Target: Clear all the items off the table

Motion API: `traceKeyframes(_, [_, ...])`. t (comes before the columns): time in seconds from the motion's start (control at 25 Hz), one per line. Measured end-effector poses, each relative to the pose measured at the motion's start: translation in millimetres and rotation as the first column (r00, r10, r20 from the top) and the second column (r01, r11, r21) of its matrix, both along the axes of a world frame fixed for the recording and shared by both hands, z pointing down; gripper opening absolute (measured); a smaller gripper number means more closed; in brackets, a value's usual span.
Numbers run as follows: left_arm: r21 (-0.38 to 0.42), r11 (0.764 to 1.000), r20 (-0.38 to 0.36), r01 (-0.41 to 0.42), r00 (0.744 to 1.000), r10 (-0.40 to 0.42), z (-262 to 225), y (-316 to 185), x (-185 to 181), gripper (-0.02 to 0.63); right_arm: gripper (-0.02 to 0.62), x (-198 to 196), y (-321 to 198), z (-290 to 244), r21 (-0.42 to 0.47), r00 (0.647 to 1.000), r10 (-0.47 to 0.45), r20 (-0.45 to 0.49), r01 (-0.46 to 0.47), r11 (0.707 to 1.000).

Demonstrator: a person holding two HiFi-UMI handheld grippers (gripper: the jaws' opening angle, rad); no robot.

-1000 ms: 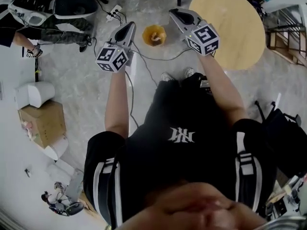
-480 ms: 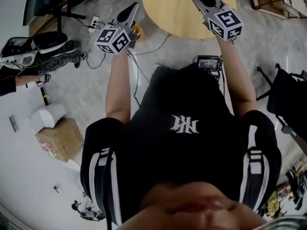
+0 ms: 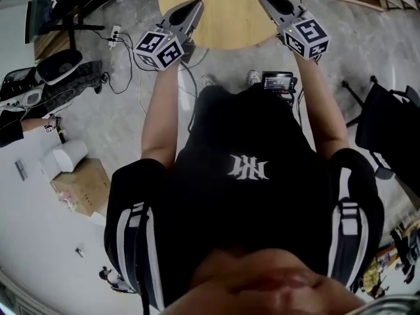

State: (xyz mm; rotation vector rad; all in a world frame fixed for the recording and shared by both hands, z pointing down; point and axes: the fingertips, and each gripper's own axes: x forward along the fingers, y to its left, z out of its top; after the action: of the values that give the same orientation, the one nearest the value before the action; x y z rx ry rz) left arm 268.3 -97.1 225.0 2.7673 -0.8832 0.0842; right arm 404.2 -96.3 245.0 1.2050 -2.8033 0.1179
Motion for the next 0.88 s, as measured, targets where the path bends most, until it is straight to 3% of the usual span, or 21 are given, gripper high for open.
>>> traceKeyframes(0.12, [-0.017,1.000,0.006,-0.025,1.000,0.025,11,9,15,0.012,0.000,-1,-3,0,0.004,1.000,-0.007,0.007,0.007,1.000])
traceKeyframes(0.4, [-0.030,0.998,-0.005,-0.046,0.999,0.046,16,14,11,0.012,0.000,-25,-2,-2,-0.020,1.000,-0.026,0.015,0.026,0.999])
traceKeyframes(0.56, [0.007,1.000,0.034,0.027,0.999,-0.027,21,0,0,0.012,0.000,-34,-4,-1,-0.017,0.999,-0.032,-0.006,0.032,0.999])
traceKeyframes(0.88, [-0.011,0.999,-0.001,-0.039,0.999,0.039,18,8,1,0.011,0.002,-30,-7,17,-0.062,1.000,-0.008,-0.025,0.007,0.998])
